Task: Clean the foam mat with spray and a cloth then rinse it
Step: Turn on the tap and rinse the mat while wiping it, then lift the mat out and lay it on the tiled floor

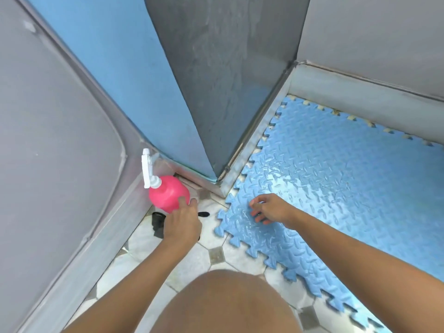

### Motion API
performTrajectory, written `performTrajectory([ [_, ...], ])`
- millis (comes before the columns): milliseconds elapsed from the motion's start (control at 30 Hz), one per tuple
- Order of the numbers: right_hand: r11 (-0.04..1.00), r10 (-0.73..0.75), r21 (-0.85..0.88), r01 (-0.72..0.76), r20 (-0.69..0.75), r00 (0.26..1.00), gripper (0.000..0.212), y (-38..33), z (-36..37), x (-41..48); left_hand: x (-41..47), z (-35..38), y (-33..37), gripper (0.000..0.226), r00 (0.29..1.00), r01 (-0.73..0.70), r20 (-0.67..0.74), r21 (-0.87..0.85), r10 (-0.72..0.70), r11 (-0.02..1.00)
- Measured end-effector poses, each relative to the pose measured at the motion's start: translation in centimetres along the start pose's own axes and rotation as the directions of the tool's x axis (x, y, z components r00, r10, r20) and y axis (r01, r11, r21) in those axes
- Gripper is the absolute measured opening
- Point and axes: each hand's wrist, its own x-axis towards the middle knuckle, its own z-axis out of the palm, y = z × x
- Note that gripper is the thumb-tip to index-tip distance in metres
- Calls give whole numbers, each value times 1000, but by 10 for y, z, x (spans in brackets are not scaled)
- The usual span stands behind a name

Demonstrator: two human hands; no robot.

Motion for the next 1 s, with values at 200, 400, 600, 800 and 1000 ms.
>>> performTrajectory([
  [200,998,-12,-55,7,-92,996,14,2,-25,-3,50,10,55,76,938,215,346,-633,24,744],
  [400,999,-11,-49,2,-186,982,18,-22,-60,-31,60,7,71,71,893,328,450,-685,24,650],
  [600,997,-34,57,47,-215,976,15,-69,-73,-85,45,-44,75,69,821,318,530,-733,213,601],
  [800,995,-103,-50,90,-376,921,10,-115,-102,-191,-34,-148,101,26,946,101,245,-844,212,526],
  [1000,878,-309,-470,87,-419,854,40,-189,-122,-360,-140,-301,68,34,932,-200,14,-812,361,548],
])
